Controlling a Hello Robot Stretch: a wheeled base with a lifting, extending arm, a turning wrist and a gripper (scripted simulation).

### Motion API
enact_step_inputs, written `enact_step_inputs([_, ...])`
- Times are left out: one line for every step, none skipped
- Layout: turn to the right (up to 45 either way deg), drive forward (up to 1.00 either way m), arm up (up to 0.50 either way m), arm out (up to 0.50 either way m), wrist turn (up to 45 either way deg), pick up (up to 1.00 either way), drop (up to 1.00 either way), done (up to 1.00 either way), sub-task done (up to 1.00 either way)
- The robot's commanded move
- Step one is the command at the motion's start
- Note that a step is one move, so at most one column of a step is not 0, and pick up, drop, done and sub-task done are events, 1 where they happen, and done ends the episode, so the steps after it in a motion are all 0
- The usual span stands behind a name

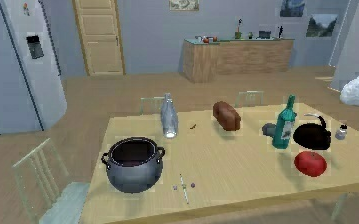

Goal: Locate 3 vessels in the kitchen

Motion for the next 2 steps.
enact_step_inputs([0.0,0.0,0.0,0.0,0.0,0.0,0.0,0.0,1.0])
enact_step_inputs([45.0,0.0,0.0,0.0,0.0,0.0,0.0,0.0,0.0])
